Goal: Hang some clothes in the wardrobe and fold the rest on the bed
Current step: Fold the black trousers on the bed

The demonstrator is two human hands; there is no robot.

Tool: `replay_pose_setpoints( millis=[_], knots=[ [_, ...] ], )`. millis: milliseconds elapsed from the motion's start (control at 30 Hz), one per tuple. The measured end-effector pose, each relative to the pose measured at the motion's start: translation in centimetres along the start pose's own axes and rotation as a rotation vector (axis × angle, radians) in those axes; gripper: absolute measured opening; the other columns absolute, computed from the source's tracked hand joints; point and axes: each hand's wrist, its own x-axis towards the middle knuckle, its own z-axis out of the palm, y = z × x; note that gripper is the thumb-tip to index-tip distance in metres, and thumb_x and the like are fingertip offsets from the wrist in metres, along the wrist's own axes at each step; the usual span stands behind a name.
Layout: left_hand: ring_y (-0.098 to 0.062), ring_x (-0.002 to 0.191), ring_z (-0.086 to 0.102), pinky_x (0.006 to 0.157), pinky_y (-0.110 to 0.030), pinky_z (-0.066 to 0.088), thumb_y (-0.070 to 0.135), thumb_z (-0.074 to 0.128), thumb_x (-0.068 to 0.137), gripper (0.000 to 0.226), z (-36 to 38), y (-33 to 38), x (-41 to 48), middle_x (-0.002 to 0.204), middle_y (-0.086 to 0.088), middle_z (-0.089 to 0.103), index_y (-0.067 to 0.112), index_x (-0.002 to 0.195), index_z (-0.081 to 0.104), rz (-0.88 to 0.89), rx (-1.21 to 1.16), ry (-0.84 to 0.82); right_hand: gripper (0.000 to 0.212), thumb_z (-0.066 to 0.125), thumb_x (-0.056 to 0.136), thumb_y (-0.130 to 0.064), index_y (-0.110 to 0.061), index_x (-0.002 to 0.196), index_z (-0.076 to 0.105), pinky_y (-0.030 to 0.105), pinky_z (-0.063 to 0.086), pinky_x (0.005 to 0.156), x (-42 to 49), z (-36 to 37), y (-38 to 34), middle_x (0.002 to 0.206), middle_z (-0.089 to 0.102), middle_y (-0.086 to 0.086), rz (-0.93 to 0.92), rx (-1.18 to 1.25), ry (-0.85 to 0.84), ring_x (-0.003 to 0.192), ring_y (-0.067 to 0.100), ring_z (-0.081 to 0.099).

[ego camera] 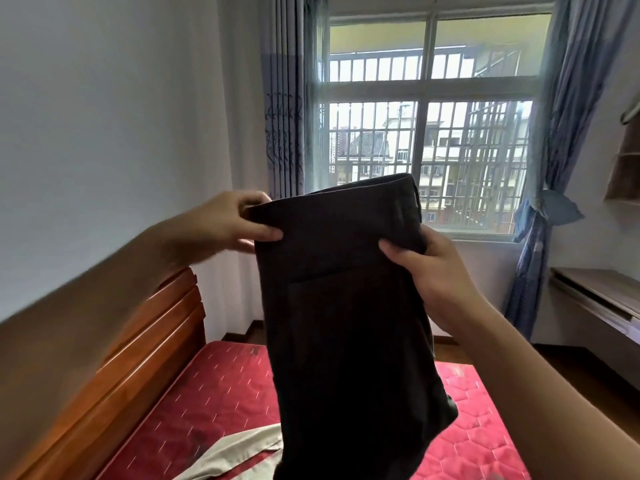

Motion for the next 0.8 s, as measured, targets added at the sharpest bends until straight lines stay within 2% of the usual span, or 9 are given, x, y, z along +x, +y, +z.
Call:
replay_pose_setpoints(
  millis=[133,200,267,333,500,600,667,733,800],
  knots=[
    [-0.029,0.110,0.070,0.080,-0.034,0.060,0.013,0.071,0.082,0.039,4.7,-0.9,-3.9,0.119,-0.013,0.071,0.014,0.121,0.068,0.132,-0.557,0.229,0.020,0.073,0.091,-0.016,-0.032,0.103,0.074,0.021,0.057,0.075,-2.7,-0.2,-1.3,0.101,0.077,-0.002,-0.089,-0.067,-0.006,0.093,0.011,0.074],
    [-0.028,0.109,0.070,0.081,-0.032,0.060,0.014,0.067,0.086,0.037,6.4,0.8,-5.4,0.122,-0.016,0.070,0.012,0.123,0.066,0.209,-0.680,0.278,0.021,0.075,0.089,-0.034,-0.033,0.109,0.069,0.023,0.058,0.076,-3.9,-0.2,-2.9,0.106,0.076,-0.001,-0.128,-0.029,0.030,0.096,0.013,0.073],
    [-0.026,0.107,0.071,0.080,-0.031,0.060,0.015,0.061,0.089,0.036,7.3,3.1,-6.7,0.121,-0.017,0.070,0.010,0.124,0.063,0.268,-0.747,0.302,0.035,0.072,0.084,-0.057,-0.034,0.110,0.067,0.026,0.059,0.076,-4.8,0.0,-5.0,0.105,0.076,-0.001,-0.200,-0.051,0.096,0.095,0.013,0.073],
    [-0.024,0.105,0.072,0.078,-0.031,0.060,0.017,0.056,0.091,0.034,7.7,5.3,-7.6,0.117,-0.014,0.072,0.009,0.124,0.061,0.313,-0.773,0.298,0.042,0.067,0.084,-0.065,-0.032,0.109,0.070,0.027,0.059,0.079,-5.3,0.4,-6.9,0.106,0.076,-0.001,-0.251,-0.027,0.120,0.097,0.014,0.072],
    [-0.026,0.102,0.073,0.074,-0.034,0.061,0.015,0.053,0.094,0.033,8.6,6.0,-7.4,0.113,-0.012,0.074,0.009,0.126,0.060,0.300,-0.789,0.270,0.020,0.063,0.089,-0.027,-0.029,0.102,0.078,0.030,0.060,0.072,-5.7,-0.3,-7.1,0.101,0.078,0.002,-0.175,0.182,0.081,0.091,0.020,0.075],
    [-0.028,0.105,0.072,0.078,-0.036,0.060,0.012,0.054,0.097,0.031,10.1,2.1,-5.2,0.116,-0.016,0.073,0.006,0.127,0.059,0.222,-0.772,0.227,0.020,0.064,0.082,-0.017,-0.023,0.094,0.078,0.029,0.059,0.063,-5.3,-2.0,-3.5,0.088,0.077,0.003,-0.011,0.143,0.085,0.076,0.018,0.073],
    [-0.027,0.106,0.069,0.084,-0.037,0.059,0.012,0.060,0.091,0.036,11.3,-1.9,-3.3,0.117,-0.017,0.071,0.004,0.126,0.059,0.130,-0.713,0.233,0.021,0.065,0.081,-0.009,-0.020,0.095,0.076,0.031,0.059,0.066,-5.2,-3.3,0.5,0.088,0.076,0.006,0.084,0.055,0.097,0.077,0.020,0.071],
    [-0.018,0.103,0.069,0.085,-0.026,0.057,0.009,0.065,0.087,0.038,12.6,-7.0,-1.7,0.112,-0.011,0.072,0.005,0.125,0.061,0.021,-0.545,0.225,0.029,0.066,0.083,0.003,-0.018,0.101,0.072,0.033,0.061,0.073,-5.8,-4.3,5.7,0.093,0.075,0.008,0.199,-0.052,0.105,0.084,0.022,0.071],
    [-0.008,0.094,0.069,0.079,-0.016,0.053,0.002,0.071,0.086,0.030,14.2,-12.8,-1.1,0.100,0.001,0.074,0.011,0.115,0.066,-0.075,-0.358,0.159,0.035,0.064,0.082,0.011,-0.014,0.105,0.070,0.028,0.059,0.075,-7.4,-5.1,11.1,0.097,0.076,0.006,0.339,-0.169,0.062,0.087,0.017,0.071]
  ],
)
